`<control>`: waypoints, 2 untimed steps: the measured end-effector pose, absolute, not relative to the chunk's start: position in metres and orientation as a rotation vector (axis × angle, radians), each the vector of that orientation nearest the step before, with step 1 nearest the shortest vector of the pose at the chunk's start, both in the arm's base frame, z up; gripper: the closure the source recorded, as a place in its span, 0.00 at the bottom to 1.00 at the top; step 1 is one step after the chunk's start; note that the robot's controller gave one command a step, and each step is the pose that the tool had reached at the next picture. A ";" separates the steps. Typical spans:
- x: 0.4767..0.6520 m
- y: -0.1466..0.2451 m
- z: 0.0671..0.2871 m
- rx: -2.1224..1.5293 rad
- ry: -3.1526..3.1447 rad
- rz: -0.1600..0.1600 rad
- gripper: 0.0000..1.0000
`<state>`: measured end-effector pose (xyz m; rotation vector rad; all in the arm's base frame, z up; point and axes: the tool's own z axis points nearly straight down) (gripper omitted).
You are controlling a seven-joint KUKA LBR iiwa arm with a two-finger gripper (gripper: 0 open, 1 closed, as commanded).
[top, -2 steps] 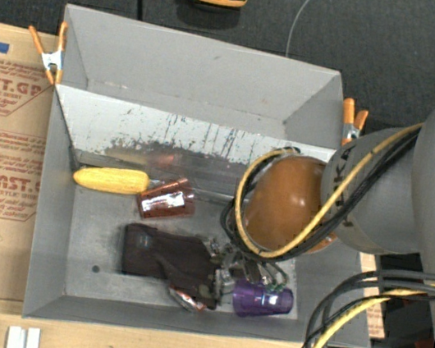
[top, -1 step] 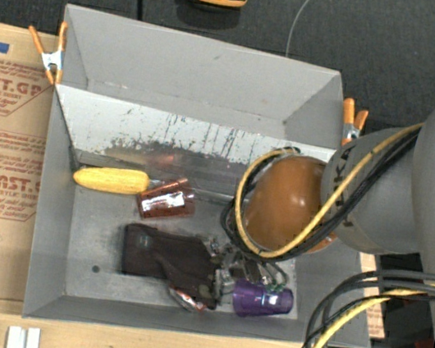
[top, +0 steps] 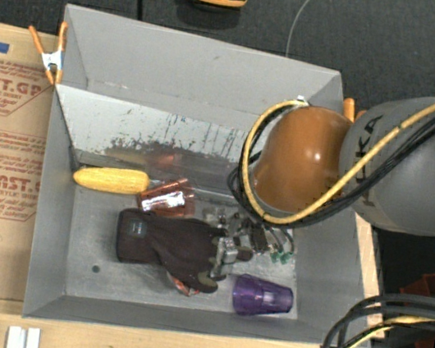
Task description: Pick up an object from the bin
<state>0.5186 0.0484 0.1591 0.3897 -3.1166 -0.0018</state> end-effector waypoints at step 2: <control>0.519 0.048 0.159 0.390 -3.117 -0.001 1.00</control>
Offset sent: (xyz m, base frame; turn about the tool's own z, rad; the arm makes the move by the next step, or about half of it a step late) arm 0.0000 0.0000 0.0000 0.0000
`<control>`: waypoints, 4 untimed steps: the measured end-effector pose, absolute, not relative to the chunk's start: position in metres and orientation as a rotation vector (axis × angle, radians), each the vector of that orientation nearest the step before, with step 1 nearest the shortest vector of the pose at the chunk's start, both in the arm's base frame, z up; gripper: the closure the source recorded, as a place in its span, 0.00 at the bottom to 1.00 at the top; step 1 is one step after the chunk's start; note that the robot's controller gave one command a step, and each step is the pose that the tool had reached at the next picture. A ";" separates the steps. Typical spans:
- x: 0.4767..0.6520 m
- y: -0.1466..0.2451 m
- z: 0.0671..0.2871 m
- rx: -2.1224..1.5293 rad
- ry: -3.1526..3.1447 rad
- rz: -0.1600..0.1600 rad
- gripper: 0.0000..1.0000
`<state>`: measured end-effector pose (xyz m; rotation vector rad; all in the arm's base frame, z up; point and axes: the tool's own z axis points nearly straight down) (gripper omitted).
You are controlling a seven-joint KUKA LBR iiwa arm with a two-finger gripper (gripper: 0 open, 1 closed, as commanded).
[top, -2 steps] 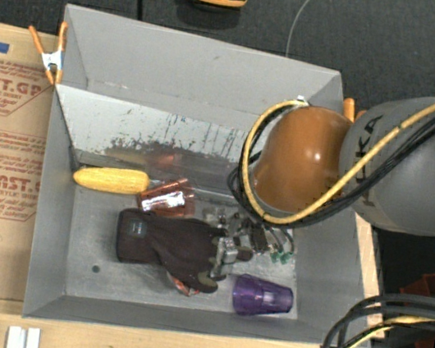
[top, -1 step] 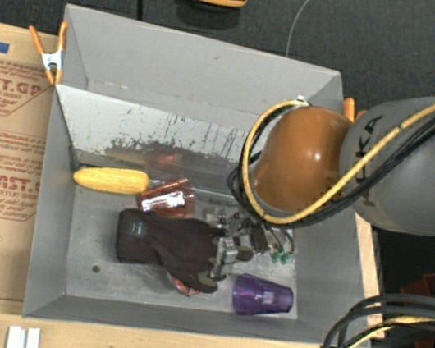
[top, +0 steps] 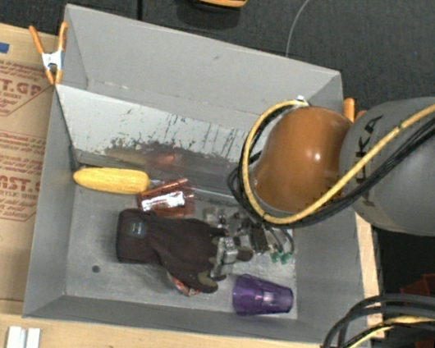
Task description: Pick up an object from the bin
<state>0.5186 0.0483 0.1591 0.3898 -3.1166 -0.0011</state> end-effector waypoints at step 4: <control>0.511 0.058 0.145 0.460 -3.108 -0.001 1.00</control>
Offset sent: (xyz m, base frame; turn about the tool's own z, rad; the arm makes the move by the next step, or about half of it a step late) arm 0.0000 0.0000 0.0000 0.0000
